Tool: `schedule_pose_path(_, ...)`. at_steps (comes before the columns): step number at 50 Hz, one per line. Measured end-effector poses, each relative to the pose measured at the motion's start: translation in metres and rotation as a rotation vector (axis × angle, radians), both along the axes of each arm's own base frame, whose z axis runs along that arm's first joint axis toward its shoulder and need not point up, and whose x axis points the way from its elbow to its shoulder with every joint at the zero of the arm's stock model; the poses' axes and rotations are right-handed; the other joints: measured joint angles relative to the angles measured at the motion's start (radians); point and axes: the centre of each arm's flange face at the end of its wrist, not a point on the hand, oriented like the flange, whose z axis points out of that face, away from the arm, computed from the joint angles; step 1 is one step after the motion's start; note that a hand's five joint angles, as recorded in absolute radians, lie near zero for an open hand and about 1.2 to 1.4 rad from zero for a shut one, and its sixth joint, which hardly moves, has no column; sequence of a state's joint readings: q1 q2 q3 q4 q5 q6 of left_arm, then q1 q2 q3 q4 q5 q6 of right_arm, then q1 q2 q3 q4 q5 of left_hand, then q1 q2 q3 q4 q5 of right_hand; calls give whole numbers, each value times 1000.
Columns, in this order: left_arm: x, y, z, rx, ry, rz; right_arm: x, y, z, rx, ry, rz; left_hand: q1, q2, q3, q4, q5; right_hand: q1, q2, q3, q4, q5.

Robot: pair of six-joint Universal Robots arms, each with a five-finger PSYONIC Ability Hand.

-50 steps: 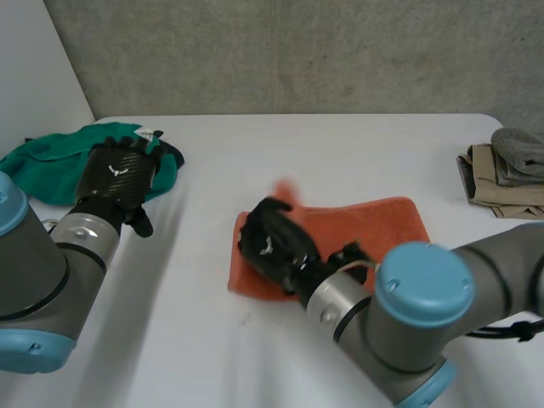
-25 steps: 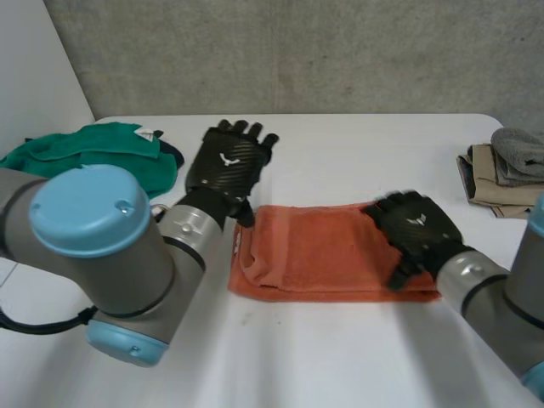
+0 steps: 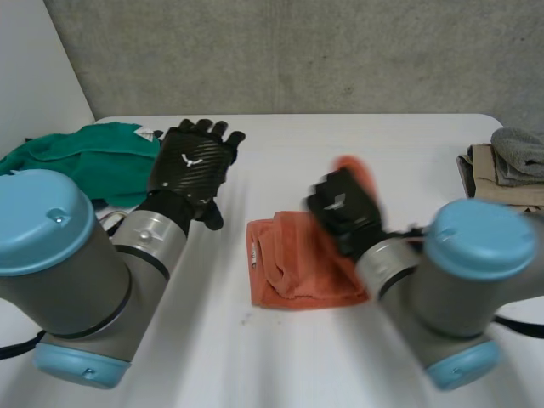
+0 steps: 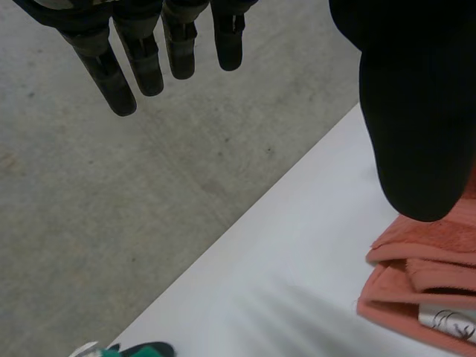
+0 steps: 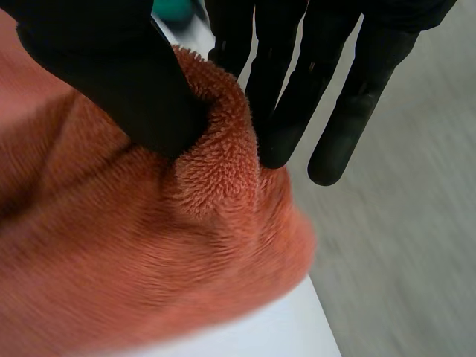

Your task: Fold the laundry.

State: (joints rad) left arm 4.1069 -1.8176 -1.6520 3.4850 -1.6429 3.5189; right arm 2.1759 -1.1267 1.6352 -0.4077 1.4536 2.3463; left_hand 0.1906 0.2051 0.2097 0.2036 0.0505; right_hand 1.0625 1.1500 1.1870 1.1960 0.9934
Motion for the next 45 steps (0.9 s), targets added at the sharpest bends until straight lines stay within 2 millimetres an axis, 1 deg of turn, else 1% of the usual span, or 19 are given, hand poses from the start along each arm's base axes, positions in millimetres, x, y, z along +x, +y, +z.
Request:
schedule_pose_path(3, 6, -2, 0, 3, 1, 18, 22, 24, -12, 26, 9, 120, 0, 0, 0, 0, 0, -14, -43, -54, -59, -47)
schedule_pose_path(4, 8, -3, 0, 4, 2, 22, 27, 30, -15, 35, 11, 151, 0, 0, 0, 0, 0, -96, -167, -170, -176, -156)
schedule_pose_path(8, 12, -7, -1, 13, 13, 39, 38, 44, -22, 81, -6, 211, 0, 0, 0, 0, 0, -695, -784, -799, -806, -798)
schedule_pose_path(10, 12, -9, 0, 16, 27, 42, 37, 41, -19, 113, -43, 190, 0, 0, 0, 0, 0, -824, -916, -942, -947, -923)
schedule_pose_path(13, 9, -12, 5, 16, 59, 41, 26, 26, -4, 179, -150, 114, 0, 0, 0, 0, 0, -831, -936, -977, -984, -949)
schedule_pose_path(15, 5, -16, 10, 16, 95, 34, 9, 8, 15, 249, -283, 33, 0, 0, 0, 0, 0, -831, -936, -977, -984, -949)
schedule_pose_path(19, -11, -18, 15, 35, 149, -3, -23, -17, 41, 374, -486, -76, 0, 0, 0, 0, 0, -831, -936, -977, -984, -950)
schedule_pose_path(20, -15, -18, 16, 42, 156, -13, -26, -18, 42, 385, -497, -84, 0, 0, 0, 0, 0, -831, -936, -977, -984, -949)
schedule_pose_path(23, -41, -11, 12, 93, 169, -78, -54, -35, 49, 507, -585, -174, 0, 0, 0, 0, 0, -831, -936, -977, -984, -949)
schedule_pose_path(26, -53, -7, 8, 121, 162, -106, -60, -38, 48, 539, -591, -195, 0, 0, 0, 0, 0, -831, -936, -977, -984, -949)
schedule_pose_path(27, -71, -2, -3, 166, 141, -140, -69, -44, 43, 598, -586, -233, 0, 0, 0, 0, 0, -831, -936, -977, -984, -949)
schedule_pose_path(29, -86, 0, -17, 207, 113, -162, -72, -50, 35, 641, -562, -260, 0, 0, 0, 0, 0, -831, -936, -977, -984, -949)
schedule_pose_path(32, -93, 0, -25, 228, 96, -167, -72, -54, 30, 656, -545, -270, 0, 0, 0, 0, 0, -831, -936, -977, -984, -949)
schedule_pose_path(33, -104, -4, -42, 261, 65, -159, -70, -62, 21, 675, -511, -281, 0, 0, 0, 0, 0, -831, -936, -977, -984, -949)
schedule_pose_path(34, -107, -6, -49, 271, 53, -148, -70, -63, 19, 677, -505, -282, 0, 0, 0, 0, 0, -831, -936, -977, -984, -949)
schedule_pose_path(39, -107, -19, -77, 305, -13, -36, -63, -76, -2, 723, -442, -291, 0, 0, 0, 0, 0, -831, -936, -977, -984, -949)
schedule_pose_path(40, -107, -19, -77, 305, -13, -36, -63, -76, -2, 723, -442, -291, 0, 0, 0, 0, 0, -831, -936, -977, -984, -949)
schedule_pose_path(41, -103, -21, -86, 322, -53, 15, -59, -77, -9, 746, -422, -288, 0, 0, 0, 0, 0, -831, -936, -977, -984, -949)
schedule_pose_path(45, -92, -17, -98, 359, -129, 74, -49, -74, -18, 781, -388, -269, 0, 0, 0, 0, 0, -831, -936, -977, -984, -949)
